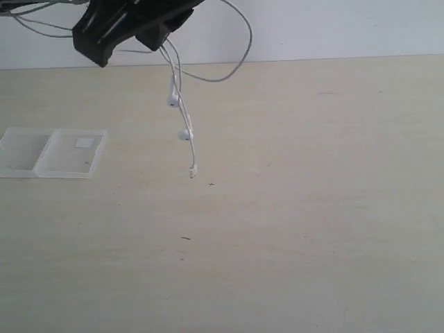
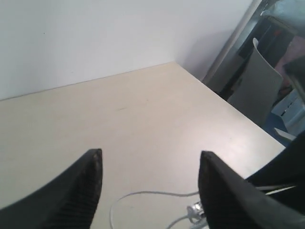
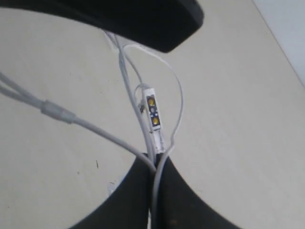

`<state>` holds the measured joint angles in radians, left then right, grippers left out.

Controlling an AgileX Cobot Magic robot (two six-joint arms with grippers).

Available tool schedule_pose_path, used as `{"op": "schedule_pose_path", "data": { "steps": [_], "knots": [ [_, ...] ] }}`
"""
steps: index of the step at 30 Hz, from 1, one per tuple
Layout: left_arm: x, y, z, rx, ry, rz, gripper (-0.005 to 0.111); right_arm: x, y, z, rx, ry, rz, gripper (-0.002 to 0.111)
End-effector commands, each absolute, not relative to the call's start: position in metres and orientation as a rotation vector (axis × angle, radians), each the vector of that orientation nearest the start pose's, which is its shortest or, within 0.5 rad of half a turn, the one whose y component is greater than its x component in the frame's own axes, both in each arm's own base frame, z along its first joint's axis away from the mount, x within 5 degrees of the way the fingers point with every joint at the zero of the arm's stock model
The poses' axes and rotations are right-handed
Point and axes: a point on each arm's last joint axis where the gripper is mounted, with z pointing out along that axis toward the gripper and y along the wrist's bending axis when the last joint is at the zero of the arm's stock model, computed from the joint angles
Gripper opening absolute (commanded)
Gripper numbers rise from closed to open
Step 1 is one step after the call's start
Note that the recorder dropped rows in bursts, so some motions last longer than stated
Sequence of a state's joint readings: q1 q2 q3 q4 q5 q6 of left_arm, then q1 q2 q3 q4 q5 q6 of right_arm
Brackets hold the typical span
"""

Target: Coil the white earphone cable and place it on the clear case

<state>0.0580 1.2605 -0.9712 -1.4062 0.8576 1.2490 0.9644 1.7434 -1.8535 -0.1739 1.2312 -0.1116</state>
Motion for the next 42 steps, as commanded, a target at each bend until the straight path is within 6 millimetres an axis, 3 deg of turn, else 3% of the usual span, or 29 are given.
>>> {"op": "schedule_pose_path", "data": {
  "steps": [1,9,22,25,31,35,39,42],
  "knots": [
    [0.252,-0.050,0.364,0.397,1.820,-0.773,0.058,0.228,0.303,0.385,-1.355,2.196,0.083,0.000],
    [0.237,-0.045,0.383,0.313,1.764,-0.699,0.058,0.231,0.302,0.384,-1.379,2.173,0.038,0.000],
    [0.222,-0.038,0.392,0.278,1.775,-0.588,0.055,0.235,0.307,0.376,-1.450,2.148,0.001,0.000],
    [0.207,-0.030,0.399,0.253,1.779,-0.519,0.041,0.239,0.314,0.362,-1.525,2.135,-0.032,0.000],
    [0.177,-0.019,0.403,0.207,1.871,-0.350,-0.001,0.260,0.319,0.332,-1.550,2.206,-0.071,0.000],
    [0.152,-0.017,0.411,0.178,1.857,-0.287,0.000,0.279,0.314,0.316,-1.547,2.258,-0.072,0.000],
    [0.113,-0.016,0.426,0.175,1.761,-0.173,0.000,0.294,0.311,0.318,-1.484,2.249,0.176,0.000],
    [0.091,-0.016,0.425,0.107,1.708,-0.181,0.000,0.303,0.309,0.323,-1.436,2.246,0.306,0.000]
  ]
}}
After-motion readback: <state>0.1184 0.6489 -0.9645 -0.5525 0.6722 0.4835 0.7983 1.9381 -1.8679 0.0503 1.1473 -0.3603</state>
